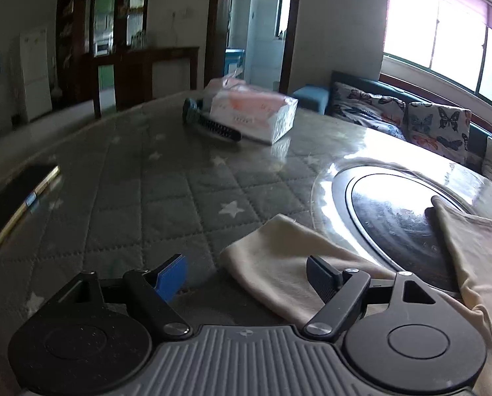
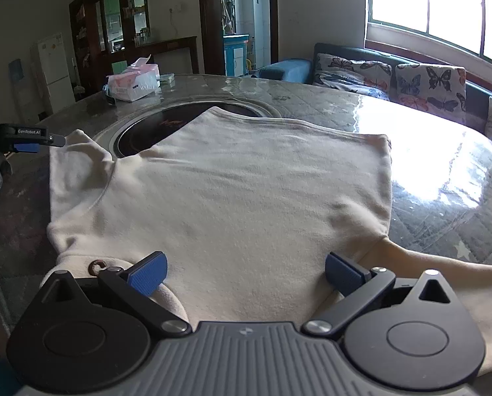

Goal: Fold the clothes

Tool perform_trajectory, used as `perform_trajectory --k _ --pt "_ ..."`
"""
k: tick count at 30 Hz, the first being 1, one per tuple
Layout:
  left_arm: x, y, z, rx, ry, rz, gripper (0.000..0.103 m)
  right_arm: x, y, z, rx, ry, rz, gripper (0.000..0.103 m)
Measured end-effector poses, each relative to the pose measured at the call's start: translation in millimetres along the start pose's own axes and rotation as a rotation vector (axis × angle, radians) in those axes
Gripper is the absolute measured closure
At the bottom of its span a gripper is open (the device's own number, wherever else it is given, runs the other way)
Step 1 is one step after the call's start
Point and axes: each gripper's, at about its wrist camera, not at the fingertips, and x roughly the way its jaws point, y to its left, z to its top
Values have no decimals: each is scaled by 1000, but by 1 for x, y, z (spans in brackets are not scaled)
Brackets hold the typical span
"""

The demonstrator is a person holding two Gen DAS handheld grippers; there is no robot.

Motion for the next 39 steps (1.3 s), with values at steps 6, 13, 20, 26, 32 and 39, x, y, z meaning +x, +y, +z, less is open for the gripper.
perform_trajectory --k 6,13,20,26,32,39 --pt "3 1 -2 -6 3 -4 38 2 3 -3 -13 -16 -11 0" --pt "2 3 -1 -23 1 -51 72 2 3 -4 -17 -22 -15 0" --pt "-12 5 4 -61 -13 -121 95 2 3 -4 -18 -24 -12 0" --pt "-50 -17 19 -19 -92 -229 96 1 1 -3 -16 -22 -8 0" --pt "-95 -55 35 48 -175 -363 97 -8 -2 1 11 -41 -2 0" --pt "-135 -109 40 119 -212 -523 97 -30 -13 8 49 -117 -15 0"
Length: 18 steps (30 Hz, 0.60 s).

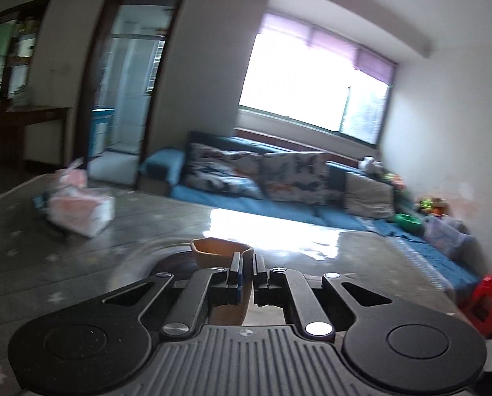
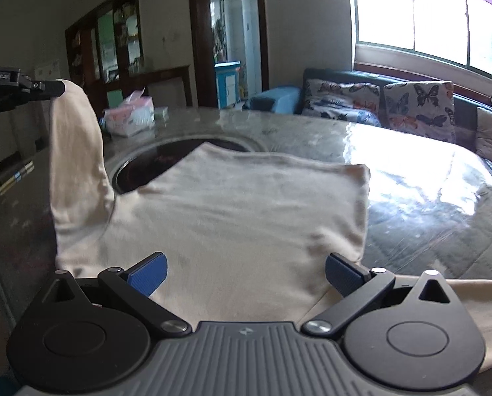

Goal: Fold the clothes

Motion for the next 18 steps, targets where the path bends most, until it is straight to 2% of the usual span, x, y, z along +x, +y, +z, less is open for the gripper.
perform_trajectory --k 6,14,16,18 --pt "19 -51 -4 49 31 -132 97 -5 -9 0 38 -18 -14 0" --pt "64 -96 -42 134 177 -291 93 -8 -19 -5 95 -4 -52 0" --pt "67 -98 -53 163 210 -296 84 -9 -23 -6 111 1 -64 0" --pt "66 -92 -59 171 229 -294 66 -12 -25 -5 118 0 -68 0"
